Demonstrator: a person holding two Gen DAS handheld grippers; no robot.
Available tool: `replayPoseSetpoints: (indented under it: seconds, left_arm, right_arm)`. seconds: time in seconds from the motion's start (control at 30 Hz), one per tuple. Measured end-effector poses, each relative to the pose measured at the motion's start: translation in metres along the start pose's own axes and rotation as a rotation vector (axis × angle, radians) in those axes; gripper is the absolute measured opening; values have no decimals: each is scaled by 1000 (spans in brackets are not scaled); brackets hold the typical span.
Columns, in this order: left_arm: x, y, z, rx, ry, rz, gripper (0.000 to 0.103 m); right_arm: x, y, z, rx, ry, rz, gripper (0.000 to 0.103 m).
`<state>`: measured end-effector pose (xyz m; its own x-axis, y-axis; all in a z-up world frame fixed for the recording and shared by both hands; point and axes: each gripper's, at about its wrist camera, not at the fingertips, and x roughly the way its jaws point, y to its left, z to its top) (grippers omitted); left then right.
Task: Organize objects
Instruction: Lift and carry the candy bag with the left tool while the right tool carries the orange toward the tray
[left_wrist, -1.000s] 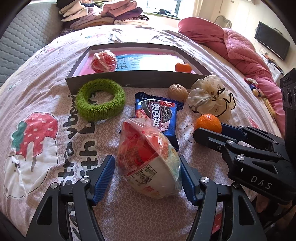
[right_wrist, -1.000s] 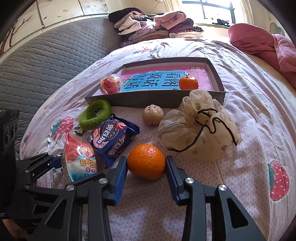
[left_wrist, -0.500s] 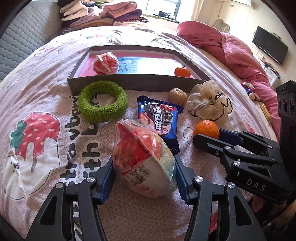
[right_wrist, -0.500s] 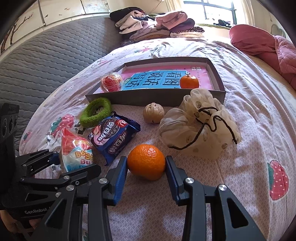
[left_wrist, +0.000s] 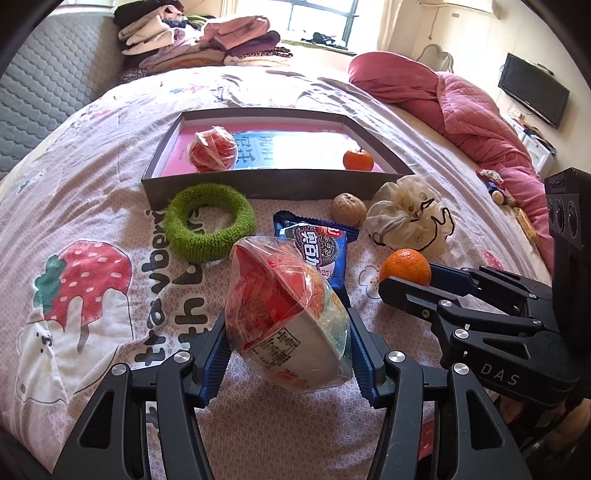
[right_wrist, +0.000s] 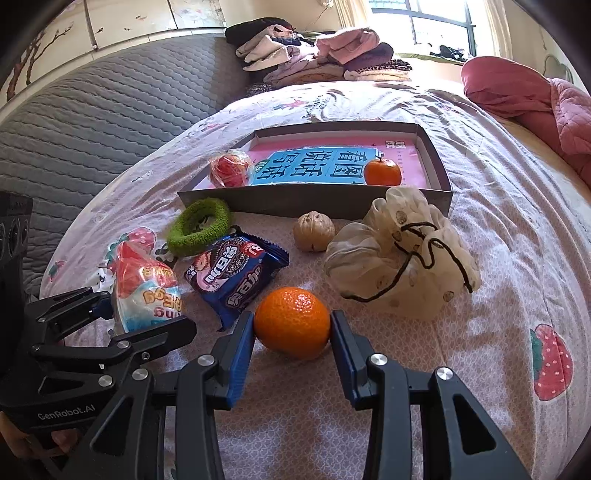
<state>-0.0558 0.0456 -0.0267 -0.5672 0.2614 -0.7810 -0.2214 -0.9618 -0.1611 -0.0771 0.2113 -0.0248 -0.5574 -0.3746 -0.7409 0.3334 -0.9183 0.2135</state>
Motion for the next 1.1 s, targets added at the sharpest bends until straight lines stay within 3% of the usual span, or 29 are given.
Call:
replayPoseSetpoints:
  seconds: [0.5, 1.1]
  left_arm:
    - [-15, -2, 13, 32, -61, 20, 59]
    - [-24, -3, 54, 73, -145, 31, 59]
  right_arm:
    - [-18, 6, 9, -22, -68, -2, 41]
    - [-30, 3, 43, -47, -138, -37, 41]
